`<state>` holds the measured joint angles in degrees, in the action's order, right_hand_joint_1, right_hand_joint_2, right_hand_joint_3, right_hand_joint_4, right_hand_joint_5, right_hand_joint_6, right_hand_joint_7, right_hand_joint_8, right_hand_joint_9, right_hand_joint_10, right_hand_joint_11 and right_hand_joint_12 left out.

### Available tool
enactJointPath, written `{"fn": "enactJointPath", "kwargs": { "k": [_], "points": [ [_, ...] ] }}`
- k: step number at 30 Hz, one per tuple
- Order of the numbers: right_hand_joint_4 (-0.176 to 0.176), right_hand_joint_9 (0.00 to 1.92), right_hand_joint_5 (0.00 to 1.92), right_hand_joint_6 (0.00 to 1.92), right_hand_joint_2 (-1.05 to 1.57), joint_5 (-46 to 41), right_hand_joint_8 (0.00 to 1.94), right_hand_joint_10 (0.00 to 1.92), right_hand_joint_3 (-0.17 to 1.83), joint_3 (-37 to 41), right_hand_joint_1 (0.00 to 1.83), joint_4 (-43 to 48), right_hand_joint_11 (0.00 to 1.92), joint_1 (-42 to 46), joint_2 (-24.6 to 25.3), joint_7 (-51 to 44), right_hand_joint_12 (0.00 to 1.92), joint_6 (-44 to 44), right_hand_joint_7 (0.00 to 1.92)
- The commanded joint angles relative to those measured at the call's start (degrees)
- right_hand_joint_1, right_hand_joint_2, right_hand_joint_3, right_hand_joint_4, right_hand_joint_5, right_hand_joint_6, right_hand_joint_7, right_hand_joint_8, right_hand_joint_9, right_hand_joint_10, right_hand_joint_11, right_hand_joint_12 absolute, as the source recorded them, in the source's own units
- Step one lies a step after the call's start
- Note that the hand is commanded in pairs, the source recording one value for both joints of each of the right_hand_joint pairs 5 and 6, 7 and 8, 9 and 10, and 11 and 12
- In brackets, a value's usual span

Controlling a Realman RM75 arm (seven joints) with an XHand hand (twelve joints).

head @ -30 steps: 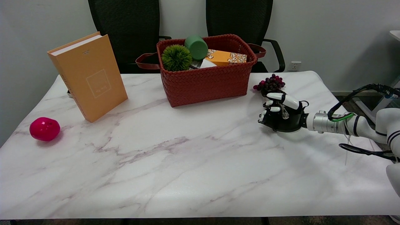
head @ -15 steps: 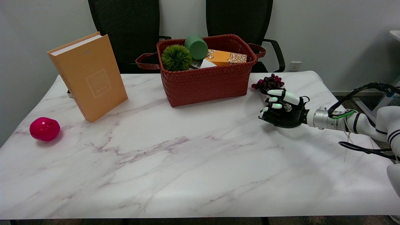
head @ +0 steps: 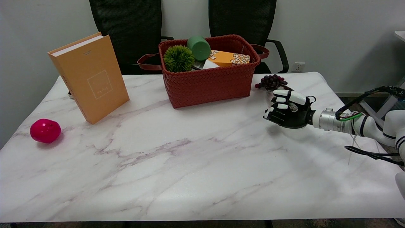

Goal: Pick up the stainless steel scoop.

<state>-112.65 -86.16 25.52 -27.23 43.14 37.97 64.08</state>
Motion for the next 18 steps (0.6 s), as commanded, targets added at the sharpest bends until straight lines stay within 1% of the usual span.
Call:
{"fn": "enactJointPath", "kwargs": {
  "k": [1,4,6,10,18],
  "points": [
    [0.000,1.23,1.90,1.90,1.57,-7.0,1.71,1.23,0.09,2.6,0.76,4.7,1.11,6.2,-0.3,-4.1,1.11,0.2,1.71],
    [0.000,1.24,1.92,1.92,1.57,-8.8,1.74,1.24,0.01,3.1,0.78,5.0,1.11,7.3,-0.4,-5.4,1.11,0.6,1.74],
    [0.000,1.24,1.92,1.92,1.57,-9.8,1.74,1.24,0.00,3.6,0.81,5.2,1.11,8.0,-0.4,-6.3,1.11,1.3,1.74],
    [0.000,1.24,1.92,1.92,1.57,-10.7,1.75,1.24,0.02,5.0,0.82,6.1,1.11,9.9,-0.4,-8.0,1.11,2.5,1.75],
    [0.000,1.26,1.92,1.92,1.57,-11.7,1.75,1.26,0.05,11.5,0.82,12.1,1.12,16.8,0.0,-8.2,1.12,1.2,1.75]
  ]
}}
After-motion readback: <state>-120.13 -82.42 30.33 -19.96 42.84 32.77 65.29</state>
